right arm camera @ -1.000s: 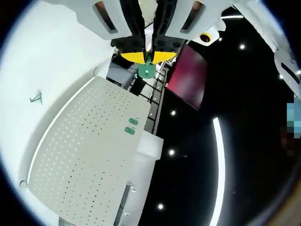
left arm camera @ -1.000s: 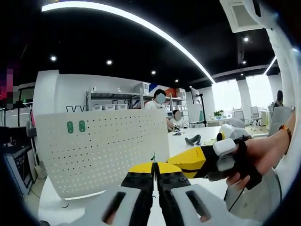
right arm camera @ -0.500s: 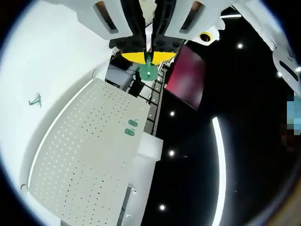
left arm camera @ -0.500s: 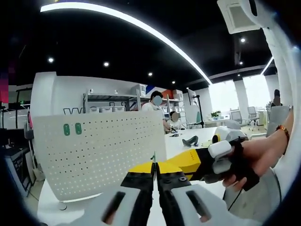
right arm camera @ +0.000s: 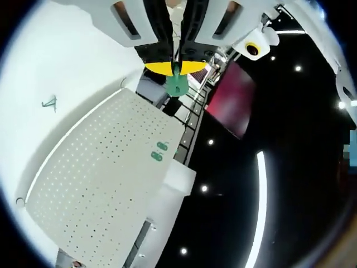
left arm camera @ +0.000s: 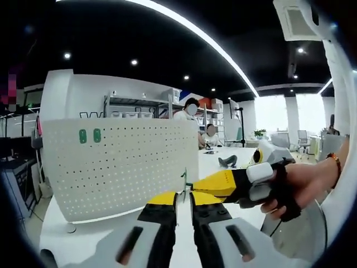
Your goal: Insert the hook assembly into the mounting plate slot until the hook locks in place.
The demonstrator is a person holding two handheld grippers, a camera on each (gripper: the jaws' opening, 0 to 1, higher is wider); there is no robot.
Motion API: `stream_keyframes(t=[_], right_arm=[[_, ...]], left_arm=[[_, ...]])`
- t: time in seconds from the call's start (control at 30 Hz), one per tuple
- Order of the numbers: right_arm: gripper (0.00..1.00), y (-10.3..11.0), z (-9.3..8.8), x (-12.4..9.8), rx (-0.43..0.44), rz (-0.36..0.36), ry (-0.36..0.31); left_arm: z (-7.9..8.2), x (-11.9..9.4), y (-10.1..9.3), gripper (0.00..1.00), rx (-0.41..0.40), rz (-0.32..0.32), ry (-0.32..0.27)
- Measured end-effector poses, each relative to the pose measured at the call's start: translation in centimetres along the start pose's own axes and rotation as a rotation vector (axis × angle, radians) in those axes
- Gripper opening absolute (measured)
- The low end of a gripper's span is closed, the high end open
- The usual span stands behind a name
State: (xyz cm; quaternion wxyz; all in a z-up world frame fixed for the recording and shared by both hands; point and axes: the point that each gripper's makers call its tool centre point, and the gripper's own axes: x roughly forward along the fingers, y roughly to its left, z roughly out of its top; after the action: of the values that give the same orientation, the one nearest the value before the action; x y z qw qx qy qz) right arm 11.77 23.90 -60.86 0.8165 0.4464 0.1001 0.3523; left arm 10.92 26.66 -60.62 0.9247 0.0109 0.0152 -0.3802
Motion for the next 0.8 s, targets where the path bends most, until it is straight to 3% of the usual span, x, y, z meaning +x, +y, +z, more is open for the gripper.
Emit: stream_keyframes(t=[0.1,0.33,0.5,0.7,0.8], right_arm=[[0.01,-0.6,0.0,0.1,-0.099,-0.024,0.04],[0.01,-1.0,0.7,0.2,-0.22,-0.049,0.077],[0.01,-1.9,1.6,0.2,-0.265,-0.087,0.081],[0.01,-2.3,2.5,0.5,-0.319,-0.108,0.084],[0.01,-2.1,3.1,0.8,-0.323,-0.101,0.056]], left_arm=[[-0.5,0.0,0.1,0.1,-0.007,0.012,0.016],[-0.8,0.4,0.0,0.14,-0.019,0.029,0.021],[-0.8,0.6,-0.2,0.19,-0.026,0.039,0.016],[-2.2,0.3,0.0,0.23,-0.063,0.052,0.044],[-2.3,-0.1,-0.2,0.23,-0.072,0.043,0.04]])
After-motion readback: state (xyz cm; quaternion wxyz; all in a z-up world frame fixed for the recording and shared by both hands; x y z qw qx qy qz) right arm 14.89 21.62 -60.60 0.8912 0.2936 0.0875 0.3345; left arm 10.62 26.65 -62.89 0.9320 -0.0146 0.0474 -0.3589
